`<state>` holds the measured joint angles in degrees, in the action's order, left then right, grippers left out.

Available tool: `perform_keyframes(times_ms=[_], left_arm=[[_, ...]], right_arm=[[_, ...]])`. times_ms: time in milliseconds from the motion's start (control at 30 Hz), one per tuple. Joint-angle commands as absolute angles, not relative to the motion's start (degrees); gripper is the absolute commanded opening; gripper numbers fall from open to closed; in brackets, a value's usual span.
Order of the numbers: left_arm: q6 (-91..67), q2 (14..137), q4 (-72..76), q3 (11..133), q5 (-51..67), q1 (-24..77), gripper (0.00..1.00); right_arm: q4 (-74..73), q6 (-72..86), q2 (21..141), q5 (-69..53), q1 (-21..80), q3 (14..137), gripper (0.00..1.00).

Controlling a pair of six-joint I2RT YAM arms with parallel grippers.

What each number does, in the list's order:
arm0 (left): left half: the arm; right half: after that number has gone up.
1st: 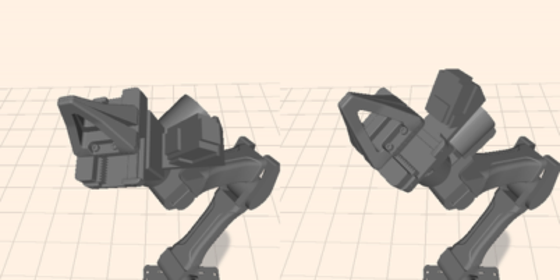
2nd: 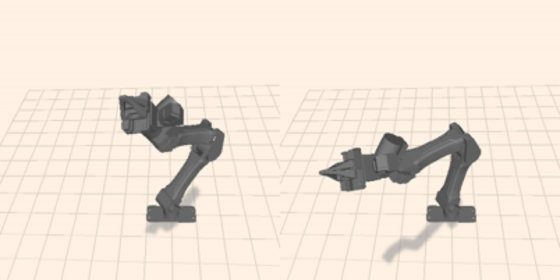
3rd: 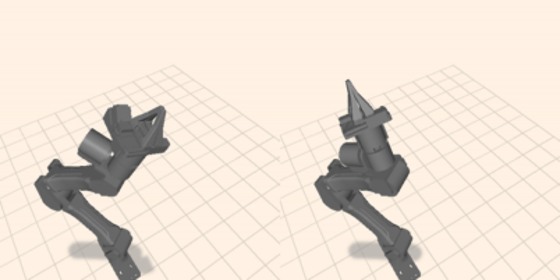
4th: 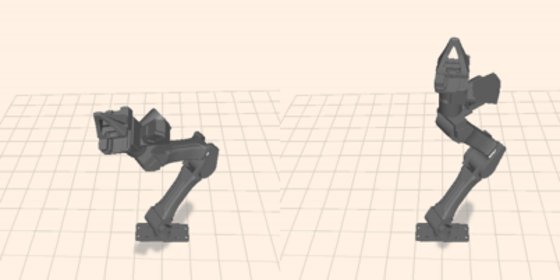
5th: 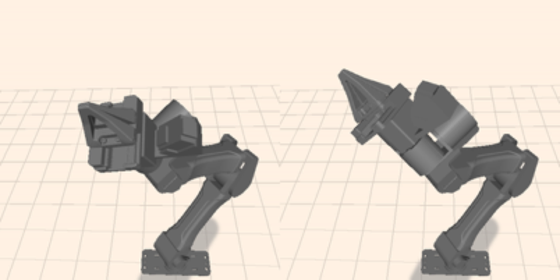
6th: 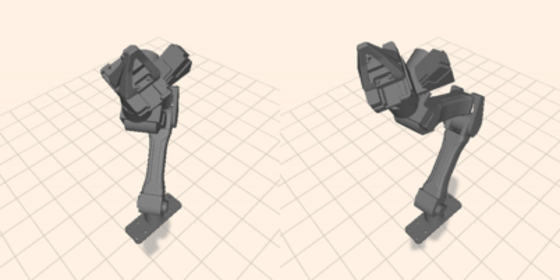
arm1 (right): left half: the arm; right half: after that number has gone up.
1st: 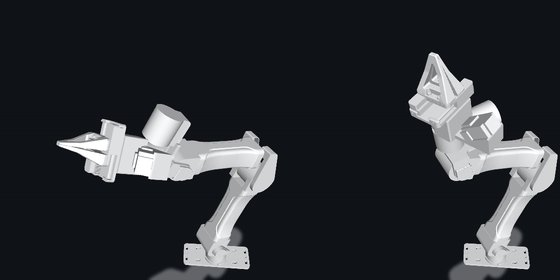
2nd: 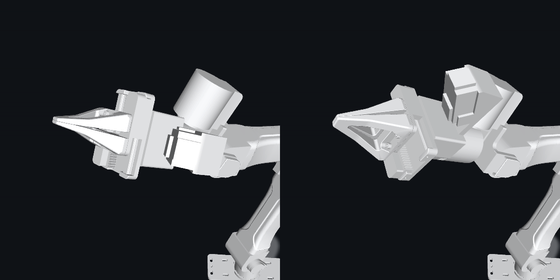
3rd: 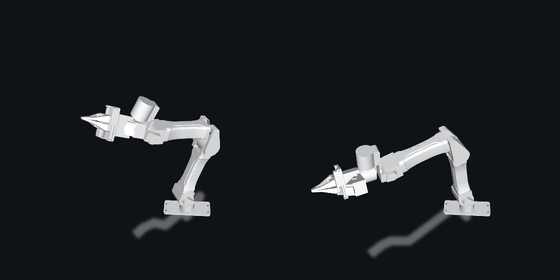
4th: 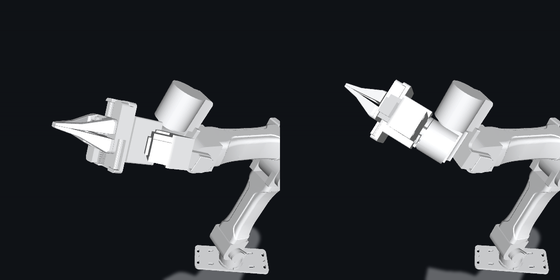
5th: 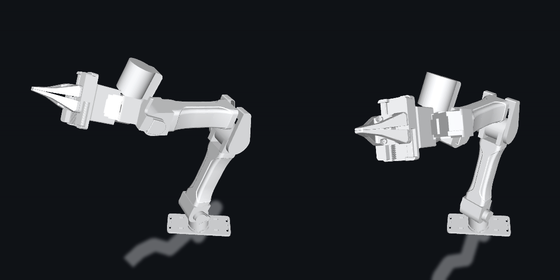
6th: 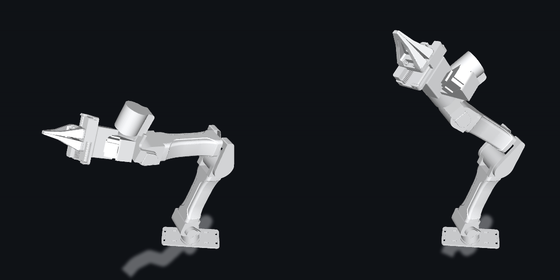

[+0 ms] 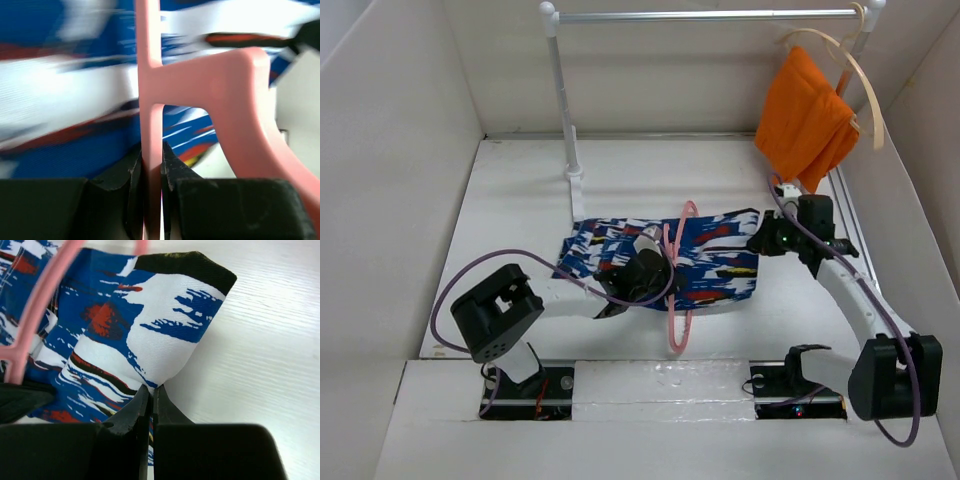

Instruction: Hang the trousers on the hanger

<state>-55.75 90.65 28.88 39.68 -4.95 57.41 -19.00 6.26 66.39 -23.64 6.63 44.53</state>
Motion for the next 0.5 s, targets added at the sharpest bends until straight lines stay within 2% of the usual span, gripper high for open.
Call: perform_keyframes(times_ms=[0, 133, 467], left_arm=[[-51.33, 87.54, 21.01, 37.97, -9.31, 56.43, 0.00], [-49.23, 84.38, 15.92, 37.53, -13.52, 55.90, 0.00], [-45.97, 82.18, 8.17, 40.78, -19.15, 55.37, 0.00]], right_arm=[[-22.84, 0.88, 64.68, -23.82, 0.89, 46.93, 0.00], [-25.23, -5.34, 70.91, -26.79, -8.05, 48.69, 0.00], [-23.38, -5.98, 73.74, -27.51, -12.21, 49.57, 0.00]])
